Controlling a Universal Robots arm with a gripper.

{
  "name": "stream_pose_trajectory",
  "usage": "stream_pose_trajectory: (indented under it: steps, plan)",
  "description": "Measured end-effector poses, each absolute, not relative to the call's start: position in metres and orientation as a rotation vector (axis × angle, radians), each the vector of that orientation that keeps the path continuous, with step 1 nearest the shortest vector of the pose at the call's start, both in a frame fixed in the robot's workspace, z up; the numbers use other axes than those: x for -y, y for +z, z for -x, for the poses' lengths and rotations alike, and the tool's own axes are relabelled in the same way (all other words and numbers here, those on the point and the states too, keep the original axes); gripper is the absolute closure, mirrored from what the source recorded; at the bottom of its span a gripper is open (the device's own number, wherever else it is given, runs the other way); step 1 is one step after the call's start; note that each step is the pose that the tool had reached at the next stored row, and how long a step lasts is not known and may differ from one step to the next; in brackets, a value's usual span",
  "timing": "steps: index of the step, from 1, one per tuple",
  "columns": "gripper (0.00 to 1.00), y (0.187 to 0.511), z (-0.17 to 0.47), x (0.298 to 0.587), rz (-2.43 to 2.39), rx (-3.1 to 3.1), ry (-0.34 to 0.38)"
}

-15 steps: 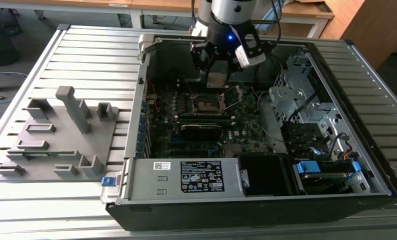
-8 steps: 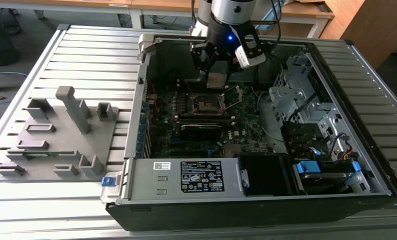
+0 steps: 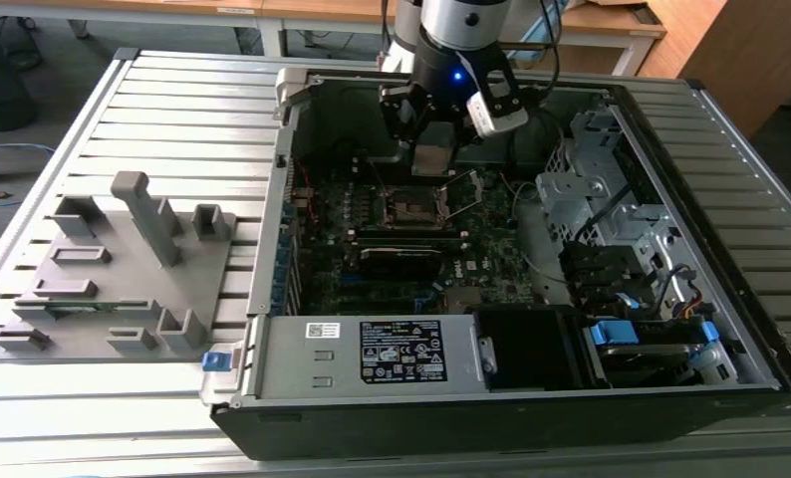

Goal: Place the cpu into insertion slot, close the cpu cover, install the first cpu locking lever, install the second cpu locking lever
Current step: 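Place the cpu into insertion slot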

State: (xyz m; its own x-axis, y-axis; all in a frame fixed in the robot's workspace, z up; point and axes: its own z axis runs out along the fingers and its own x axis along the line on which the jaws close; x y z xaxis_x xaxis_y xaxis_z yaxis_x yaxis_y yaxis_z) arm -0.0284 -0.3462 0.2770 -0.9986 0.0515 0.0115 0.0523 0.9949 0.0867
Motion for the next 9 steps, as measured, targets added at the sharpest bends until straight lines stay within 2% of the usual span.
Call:
stream_pose_trajectory:
  steps: [9]
  plan:
    - [0.46,0.2764,0.0284,0.3462,0.175,3.127,-0.136]
